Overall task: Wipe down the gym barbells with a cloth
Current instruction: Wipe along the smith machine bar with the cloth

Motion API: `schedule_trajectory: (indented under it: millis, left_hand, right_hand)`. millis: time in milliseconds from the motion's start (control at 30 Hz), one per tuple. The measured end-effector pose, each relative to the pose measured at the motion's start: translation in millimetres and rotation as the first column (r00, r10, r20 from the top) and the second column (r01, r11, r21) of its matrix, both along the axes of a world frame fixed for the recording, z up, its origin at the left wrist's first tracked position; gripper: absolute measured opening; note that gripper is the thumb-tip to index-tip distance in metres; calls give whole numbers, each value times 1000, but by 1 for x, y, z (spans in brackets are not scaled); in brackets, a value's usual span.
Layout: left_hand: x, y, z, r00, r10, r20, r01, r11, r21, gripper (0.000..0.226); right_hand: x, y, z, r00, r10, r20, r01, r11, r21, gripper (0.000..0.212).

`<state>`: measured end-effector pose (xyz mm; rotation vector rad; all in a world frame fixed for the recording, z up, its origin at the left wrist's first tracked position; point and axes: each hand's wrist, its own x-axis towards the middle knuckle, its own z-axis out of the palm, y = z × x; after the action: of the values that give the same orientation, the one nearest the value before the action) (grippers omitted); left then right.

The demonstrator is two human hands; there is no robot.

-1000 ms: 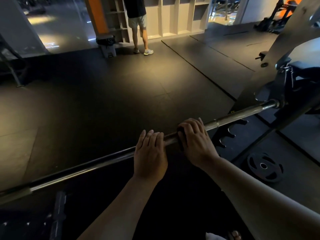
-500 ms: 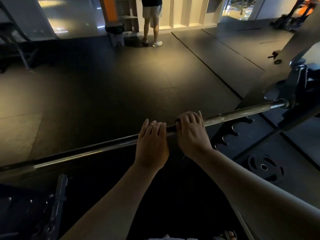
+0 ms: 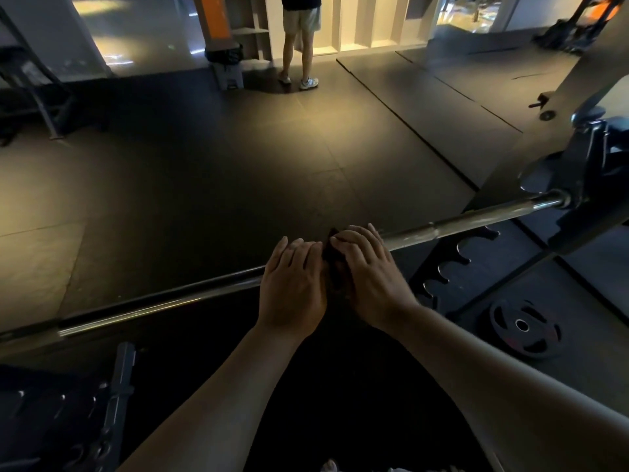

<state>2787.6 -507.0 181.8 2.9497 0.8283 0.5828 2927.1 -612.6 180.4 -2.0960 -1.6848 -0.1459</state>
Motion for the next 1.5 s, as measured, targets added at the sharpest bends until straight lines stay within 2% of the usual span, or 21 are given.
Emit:
schedule_trajectory:
  millis: [67, 167, 233, 267, 367, 400, 467, 533, 600, 700, 800, 833, 900, 967, 1033, 1100, 1167, 1233, 1300, 1433, 1500]
  left_hand:
    - [0, 1, -1, 1000, 1, 10, -1, 1000, 14, 39]
    - [2, -1, 1, 1000, 24, 14, -24, 1000, 8, 40]
    - [4, -3, 2, 999, 35, 30, -35, 999, -11, 40]
    - [4, -3, 2, 999, 31, 35, -30, 999, -17, 40]
    - [2, -2, 2, 999, 9, 32, -8, 1000, -23, 36]
    - [1, -2, 3, 1000, 8, 23, -8, 1000, -27, 36]
    - [2, -4, 6, 1000, 31, 2, -31, 999, -40, 39]
    - [4, -7, 9, 998, 64, 6, -64, 996, -68, 39]
    - [6, -8, 12, 997, 76, 9, -75, 992, -102, 40]
    - [11, -10, 15, 996, 78, -38, -82, 988, -134, 38]
    - [16, -14, 16, 996, 69, -57, -76, 988, -135, 41]
    - [18, -16, 16, 996, 59, -62, -66, 990, -124, 42]
    - [20, -19, 18, 996, 59, -61, -66, 991, -115, 45]
    - [21, -21, 18, 997, 59, -53, -65, 991, -115, 48]
    - [23, -22, 17, 997, 52, -57, -58, 993, -106, 48]
    - [26, -24, 16, 997, 48, -53, -54, 992, -116, 48]
    - [29, -25, 15, 998, 47, -53, -53, 990, -132, 48]
    - [31, -26, 13, 998, 40, -55, -47, 991, -129, 48]
    - [30, -25, 14, 998, 42, -40, -47, 991, -127, 47]
    - [33, -27, 14, 997, 70, -30, -73, 989, -126, 45]
    - [37, -31, 13, 996, 75, -56, -80, 992, -101, 47]
  right_hand:
    - [22, -4, 9, 999, -31, 7, 31, 999, 7, 41]
    - [26, 3, 19, 957, -256, -139, 258, 966, -6, 44]
    - [8, 13, 19, 933, -314, -178, 314, 949, -30, 37]
    - [-2, 15, 15, 951, -270, -149, 269, 963, -25, 34]
    - [-1, 8, 9, 999, -38, 2, 38, 998, -48, 52]
    - [10, 6, 10, 999, -18, 40, 20, 999, -49, 48]
    - [29, 2, 18, 991, -132, 37, 133, 990, -50, 43]
    - [43, 1, 23, 944, -325, -50, 322, 945, -62, 46]
    - [37, 9, 26, 907, -409, -98, 402, 912, -84, 43]
    - [8, 13, 19, 963, -265, -50, 261, 962, -83, 39]
    - [7, -2, 4, 997, -52, 65, 54, 998, -37, 60]
    - [19, -5, 3, 996, -11, 94, 14, 1000, -24, 59]
    - [43, -10, 6, 988, -32, 150, 31, 999, 14, 42]
    - [52, -13, 11, 983, -165, 83, 161, 986, 50, 38]
    - [39, -8, 10, 955, -288, -69, 291, 956, 30, 43]
    - [20, -3, 2, 947, -295, -129, 301, 954, 23, 44]
    - [16, -5, -6, 983, -180, -44, 182, 983, 38, 54]
    - [42, -13, -4, 996, -67, 54, 65, 997, 38, 49]
    - [70, -23, 1, 989, -114, 91, 111, 993, 40, 43]
    - [70, -25, 4, 913, -377, -153, 392, 916, 80, 50]
    - [46, -13, 1, 910, -361, -203, 381, 922, 71, 50]
